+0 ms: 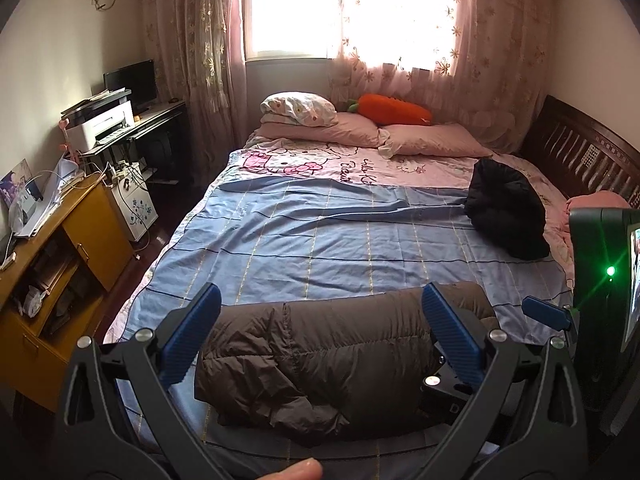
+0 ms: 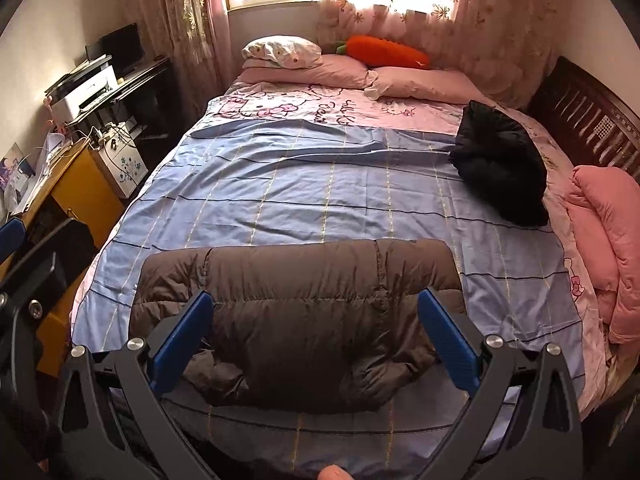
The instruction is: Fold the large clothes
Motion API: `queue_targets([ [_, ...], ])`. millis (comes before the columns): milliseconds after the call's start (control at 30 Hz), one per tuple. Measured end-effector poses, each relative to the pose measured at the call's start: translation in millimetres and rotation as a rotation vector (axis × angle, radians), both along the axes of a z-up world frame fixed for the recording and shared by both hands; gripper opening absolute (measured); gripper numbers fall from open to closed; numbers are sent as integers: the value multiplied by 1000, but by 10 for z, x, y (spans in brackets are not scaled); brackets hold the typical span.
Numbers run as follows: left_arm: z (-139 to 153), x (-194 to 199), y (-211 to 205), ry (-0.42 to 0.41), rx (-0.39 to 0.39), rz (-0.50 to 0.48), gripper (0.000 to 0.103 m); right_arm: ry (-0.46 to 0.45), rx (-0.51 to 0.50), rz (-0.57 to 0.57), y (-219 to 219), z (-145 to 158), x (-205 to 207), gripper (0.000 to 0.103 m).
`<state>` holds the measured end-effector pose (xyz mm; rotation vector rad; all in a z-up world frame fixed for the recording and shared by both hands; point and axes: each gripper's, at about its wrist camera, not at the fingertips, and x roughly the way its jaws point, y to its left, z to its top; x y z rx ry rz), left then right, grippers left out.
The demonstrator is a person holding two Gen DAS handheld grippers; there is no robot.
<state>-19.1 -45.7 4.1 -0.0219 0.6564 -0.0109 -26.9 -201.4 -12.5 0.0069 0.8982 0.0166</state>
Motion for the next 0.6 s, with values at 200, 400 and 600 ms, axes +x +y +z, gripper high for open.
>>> queue_targets([
  [200, -3, -3, 6, 0, 2, -2, 101, 5, -2, 7, 2, -11, 9, 102],
  [400, -6, -12, 25, 2, 4, -3, 101, 5, -1, 7, 5, -10, 9, 102],
  [600, -7, -11, 30, 2, 5, -5, 101, 7, -1, 10, 10, -15, 14, 102],
])
